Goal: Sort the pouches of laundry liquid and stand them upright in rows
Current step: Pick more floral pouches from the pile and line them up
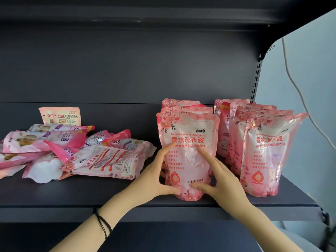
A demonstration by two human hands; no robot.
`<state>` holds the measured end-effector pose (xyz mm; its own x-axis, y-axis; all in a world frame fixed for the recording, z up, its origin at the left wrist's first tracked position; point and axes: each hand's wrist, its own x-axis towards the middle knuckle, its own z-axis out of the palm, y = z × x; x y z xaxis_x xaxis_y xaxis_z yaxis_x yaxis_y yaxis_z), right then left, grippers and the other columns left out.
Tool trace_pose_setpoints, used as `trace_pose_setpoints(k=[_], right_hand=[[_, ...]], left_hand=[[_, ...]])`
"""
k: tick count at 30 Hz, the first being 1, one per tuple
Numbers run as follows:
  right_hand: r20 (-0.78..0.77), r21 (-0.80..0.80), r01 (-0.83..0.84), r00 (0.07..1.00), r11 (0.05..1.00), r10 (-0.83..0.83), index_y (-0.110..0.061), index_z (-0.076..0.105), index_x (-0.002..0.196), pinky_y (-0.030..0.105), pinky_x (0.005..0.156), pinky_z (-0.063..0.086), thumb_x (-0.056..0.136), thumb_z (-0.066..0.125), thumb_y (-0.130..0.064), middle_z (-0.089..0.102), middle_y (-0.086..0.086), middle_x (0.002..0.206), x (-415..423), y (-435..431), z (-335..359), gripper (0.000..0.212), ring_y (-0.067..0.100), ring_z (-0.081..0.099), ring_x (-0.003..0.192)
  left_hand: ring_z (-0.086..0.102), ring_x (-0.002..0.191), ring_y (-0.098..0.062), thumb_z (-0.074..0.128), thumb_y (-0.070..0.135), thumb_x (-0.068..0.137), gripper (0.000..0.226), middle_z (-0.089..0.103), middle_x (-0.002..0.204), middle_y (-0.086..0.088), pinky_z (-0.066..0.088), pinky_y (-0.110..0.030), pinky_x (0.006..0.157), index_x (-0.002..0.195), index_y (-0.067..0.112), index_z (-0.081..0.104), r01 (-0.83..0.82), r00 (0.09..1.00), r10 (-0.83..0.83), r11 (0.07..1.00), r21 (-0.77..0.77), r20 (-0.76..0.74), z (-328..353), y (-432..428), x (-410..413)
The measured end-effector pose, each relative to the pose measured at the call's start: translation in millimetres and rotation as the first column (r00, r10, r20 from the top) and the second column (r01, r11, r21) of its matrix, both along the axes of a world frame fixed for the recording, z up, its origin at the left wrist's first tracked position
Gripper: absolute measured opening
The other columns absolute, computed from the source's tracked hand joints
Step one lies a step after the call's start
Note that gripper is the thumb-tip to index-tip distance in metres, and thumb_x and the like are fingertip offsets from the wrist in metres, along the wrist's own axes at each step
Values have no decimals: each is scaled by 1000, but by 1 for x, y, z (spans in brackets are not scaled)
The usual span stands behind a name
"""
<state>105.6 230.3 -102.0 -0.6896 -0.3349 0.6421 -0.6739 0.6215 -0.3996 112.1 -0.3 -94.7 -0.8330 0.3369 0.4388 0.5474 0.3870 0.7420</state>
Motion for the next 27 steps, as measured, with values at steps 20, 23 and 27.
trace_pose_setpoints(k=[20,23,27], right_hand=[[-95,159,308,951,938,-296,-45,34,124,11,45,33,75,68,-58,53,-18,85,-5,4,13,61,7,56,67],[-127,187,318,946,929,-298,-33,53,112,14,44,35,84,65,-43,51,-17,78,0,-1,33,32,6,53,60],[-103,212,174,982,962,-155,-23,64,100,27,58,50,89,61,-32,54,-15,82,10,-20,68,14,7,56,66]], left_hand=[[51,104,12,72,50,76,76,37,121,39,49,-16,76,127,67,17,-194,968,168,972,-131,-184,13,-3,-17],[54,99,8,60,47,85,41,44,115,35,50,-21,76,112,58,32,-232,947,187,960,-154,-263,35,-19,-11],[55,93,2,51,49,90,15,53,104,22,47,-22,75,100,37,52,-360,905,225,857,-368,-361,60,-43,-5]])
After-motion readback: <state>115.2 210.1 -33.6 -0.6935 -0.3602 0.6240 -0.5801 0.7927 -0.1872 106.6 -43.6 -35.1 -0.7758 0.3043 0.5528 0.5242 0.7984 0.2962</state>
